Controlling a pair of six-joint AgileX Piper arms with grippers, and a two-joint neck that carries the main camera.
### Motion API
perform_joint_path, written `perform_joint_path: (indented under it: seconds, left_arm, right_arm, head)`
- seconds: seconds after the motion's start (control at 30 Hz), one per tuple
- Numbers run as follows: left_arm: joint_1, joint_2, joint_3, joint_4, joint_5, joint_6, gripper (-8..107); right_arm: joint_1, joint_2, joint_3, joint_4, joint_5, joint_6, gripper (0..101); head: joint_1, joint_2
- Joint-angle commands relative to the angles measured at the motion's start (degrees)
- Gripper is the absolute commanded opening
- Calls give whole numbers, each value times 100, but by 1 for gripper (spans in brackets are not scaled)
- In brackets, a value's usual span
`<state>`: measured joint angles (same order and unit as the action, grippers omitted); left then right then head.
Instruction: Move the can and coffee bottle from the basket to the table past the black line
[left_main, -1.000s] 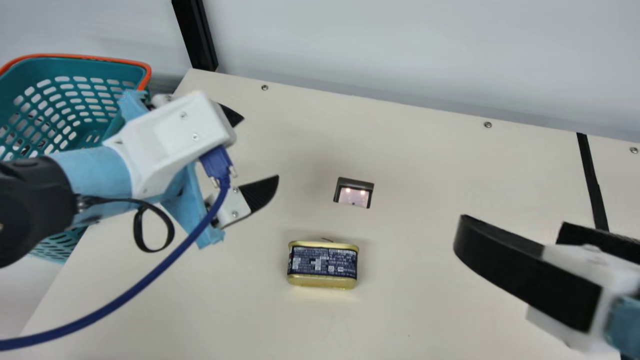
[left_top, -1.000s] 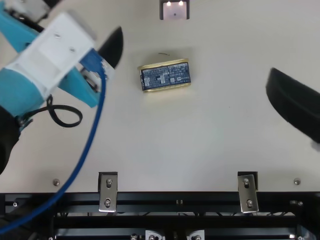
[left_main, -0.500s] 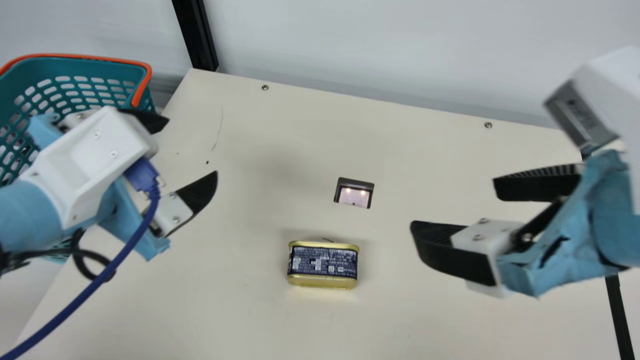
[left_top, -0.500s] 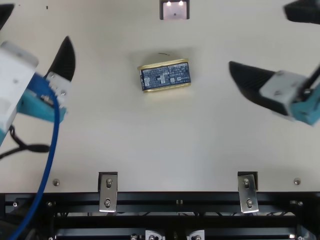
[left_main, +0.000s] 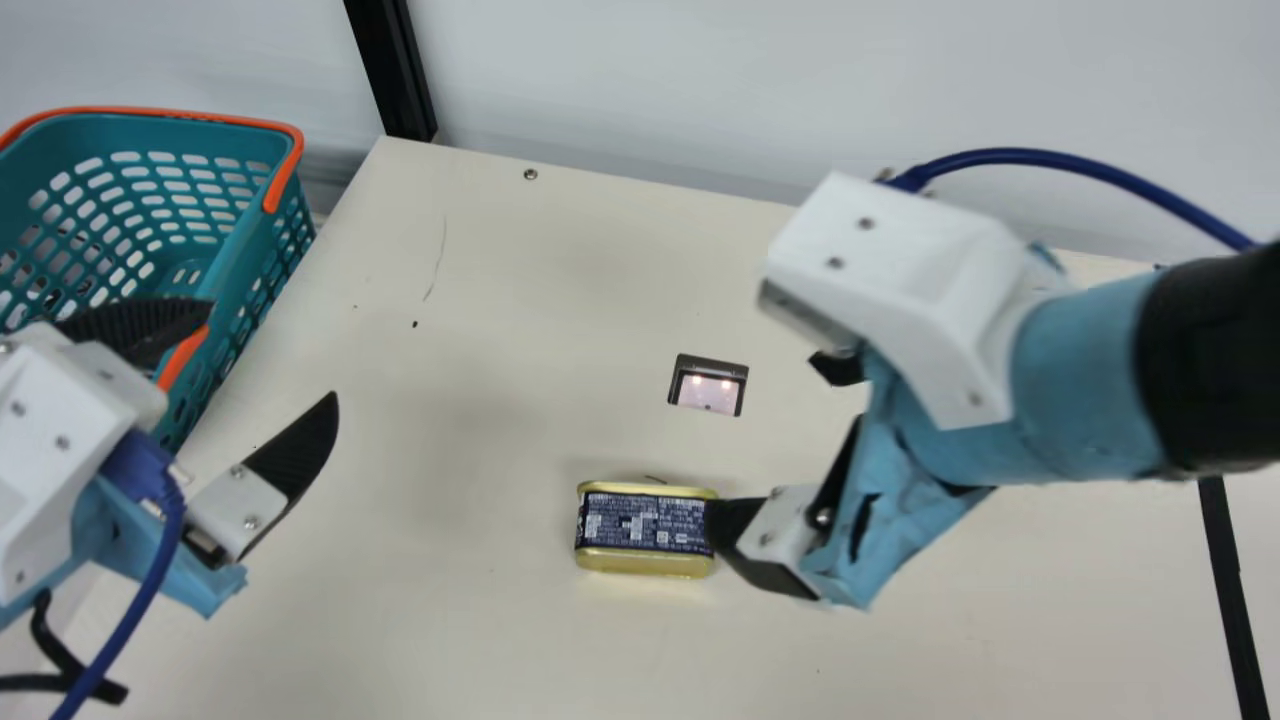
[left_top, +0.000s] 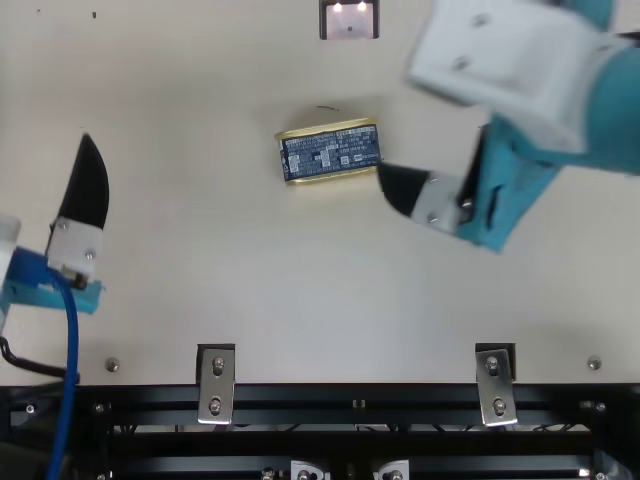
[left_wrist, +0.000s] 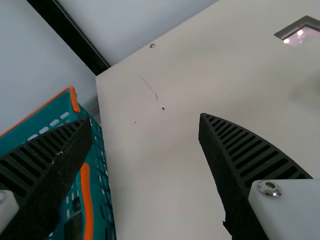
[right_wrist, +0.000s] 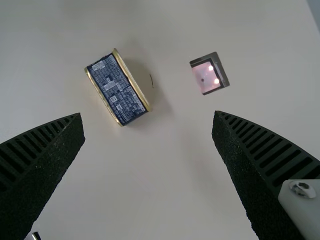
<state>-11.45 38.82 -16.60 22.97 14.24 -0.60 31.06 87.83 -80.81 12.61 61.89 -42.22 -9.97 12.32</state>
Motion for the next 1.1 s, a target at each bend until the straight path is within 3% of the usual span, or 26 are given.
perform_joint_path:
  seconds: [0.0, 0.47, 1.07]
  left_arm:
    - [0, 0, 0, 0, 0, 0, 90]
    - [0, -9, 15, 0, -8, 0, 90]
    - [0, -9, 15, 0, -8, 0, 90]
  right_arm:
    - [280, 170, -64, -236, 76, -18, 101]
    - [1359, 1174, -622, -1091, 572, -446, 101]
    - [1368, 2196, -1163, -996, 491, -1192, 101]
  head:
    - [-70, -56]
    - [-70, -56]
    - [-70, -56]
